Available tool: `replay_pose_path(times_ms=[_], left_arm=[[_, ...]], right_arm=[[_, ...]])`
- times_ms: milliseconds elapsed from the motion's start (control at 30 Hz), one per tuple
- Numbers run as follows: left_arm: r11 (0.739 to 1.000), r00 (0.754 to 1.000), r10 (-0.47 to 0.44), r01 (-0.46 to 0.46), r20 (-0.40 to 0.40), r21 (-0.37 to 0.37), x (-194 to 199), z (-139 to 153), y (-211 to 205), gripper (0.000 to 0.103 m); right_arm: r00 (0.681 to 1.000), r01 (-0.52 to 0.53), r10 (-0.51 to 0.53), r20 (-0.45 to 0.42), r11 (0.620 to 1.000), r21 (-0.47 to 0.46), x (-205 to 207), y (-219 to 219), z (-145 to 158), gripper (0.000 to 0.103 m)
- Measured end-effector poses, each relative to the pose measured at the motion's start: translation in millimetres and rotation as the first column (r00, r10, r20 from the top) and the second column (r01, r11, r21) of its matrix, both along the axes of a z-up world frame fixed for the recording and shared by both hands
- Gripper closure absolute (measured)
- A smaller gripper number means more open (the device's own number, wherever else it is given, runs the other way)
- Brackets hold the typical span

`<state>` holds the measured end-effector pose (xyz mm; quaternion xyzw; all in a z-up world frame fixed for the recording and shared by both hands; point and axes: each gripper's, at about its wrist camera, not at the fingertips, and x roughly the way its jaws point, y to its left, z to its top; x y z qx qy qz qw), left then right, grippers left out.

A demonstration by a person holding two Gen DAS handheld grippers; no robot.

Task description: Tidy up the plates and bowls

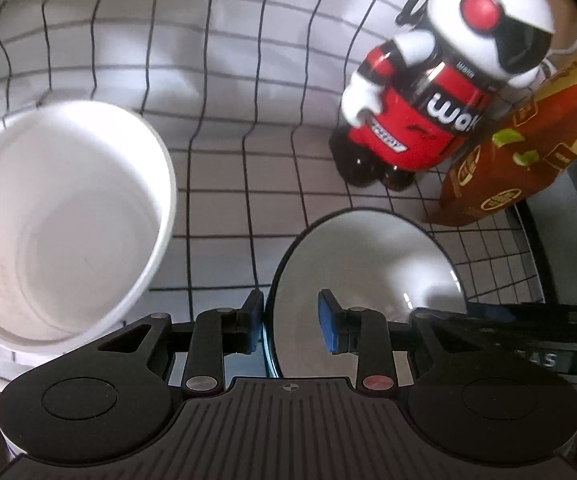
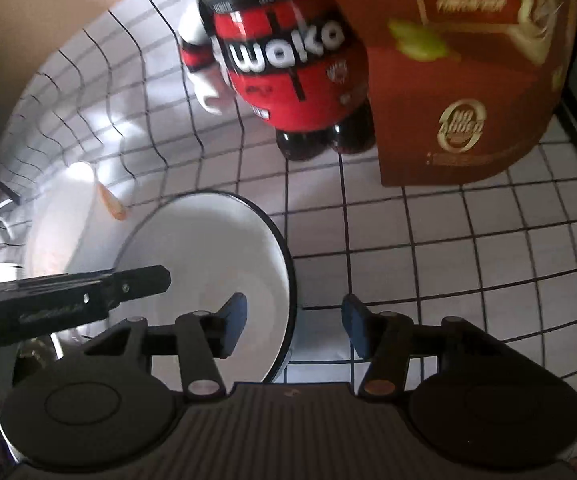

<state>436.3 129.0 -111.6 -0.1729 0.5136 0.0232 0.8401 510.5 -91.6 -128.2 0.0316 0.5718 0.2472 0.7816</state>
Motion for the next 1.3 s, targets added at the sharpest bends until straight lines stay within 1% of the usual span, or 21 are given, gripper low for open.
replay_pose_path(times_ms=[33,100,167,233,367,433,567,767,833,900,1000,1033,1133,1233,1300], left_arm=[[1.000,1.000,-0.007,0.007,-0.003,0.001,0.7,-2.0,-0.9,0.069],[1.000,1.000,-0.018,0.018,-0.005,0.010,0.9,-2.6,-2.9,0.071],[1.000,1.000,-0.021,0.021,-0.005,0.018,-0.7,-3.0,-3.2,0.074],[1.000,1.000,-0.018,0.018,-0.018,0.009,-2.1,-3.2,-1.8,0.075],[0.999,0.997,-0.032,0.033,-0.076,0.011,-11.3,-1.3,-6.1,0.075],[0.999,0.997,-0.044,0.045,-0.068,0.010,-15.5,-1.7,-6.8,0.075],[0.999,0.996,-0.036,0.035,-0.087,-0.012,-9.3,-11.4,-4.8,0.075],[0.999,0.995,-0.028,0.025,-0.100,-0.036,-2.8,-22.8,-2.4,0.075],[0.999,0.994,-0.021,0.016,-0.107,-0.047,-1.6,-24.3,-1.3,0.074],[0.998,0.994,-0.015,0.009,-0.110,-0.056,-0.5,-24.6,-1.4,0.071],[0.998,0.994,-0.014,0.008,-0.112,-0.054,1.7,-22.7,-4.4,0.070],[0.998,0.994,-0.014,0.008,-0.108,-0.055,1.3,-18.9,-6.0,0.070],[0.998,0.998,-0.032,0.029,-0.052,-0.064,-6.0,3.8,-10.8,0.070],[0.995,0.999,-0.030,0.031,0.012,-0.092,-22.2,39.2,-13.3,0.070],[0.994,0.999,-0.036,0.039,0.037,-0.100,-35.3,60.4,-15.7,0.070]], right_arm=[[1.000,-0.007,0.007,-0.018,1.000,-0.002,1.7,3.1,-5.9,0.051],[0.998,-0.018,0.019,-0.058,1.000,0.011,2.7,8.0,-13.7,0.059],[0.995,-0.022,0.026,-0.092,0.999,0.041,2.6,8.7,-16.9,0.063],[0.995,-0.022,0.029,-0.099,0.998,0.064,-0.2,9.4,-15.4,0.062],[0.996,-0.060,0.063,-0.067,0.997,0.050,-12.6,12.6,-8.5,0.062],[0.995,-0.064,0.068,-0.072,0.996,0.059,-15.1,10.4,-8.9,0.062],[0.995,-0.031,0.038,-0.094,0.996,0.081,-11.0,9.2,-13.8,0.062],[0.994,-0.021,0.029,-0.103,0.997,0.070,-9.7,14.8,-19.0,0.062],[0.994,-0.014,0.022,-0.108,0.997,0.070,-9.0,16.2,-21.5,0.062],[0.994,0.003,0.004,-0.107,0.997,0.074,-10.0,15.9,-21.5,0.062],[0.993,0.038,-0.029,-0.117,0.997,0.071,-11.5,13.7,-20.5,0.062],[0.992,0.047,-0.039,-0.118,0.996,0.072,-11.9,11.6,-18.9,0.062],[0.996,0.066,-0.060,-0.063,0.992,0.104,-16.7,0.5,0.7,0.061],[0.997,0.071,-0.070,-0.013,0.985,0.160,-24.2,-13.6,28.0,0.062],[0.998,0.055,-0.060,0.024,0.983,0.176,-34.0,-20.4,48.8,0.061]])
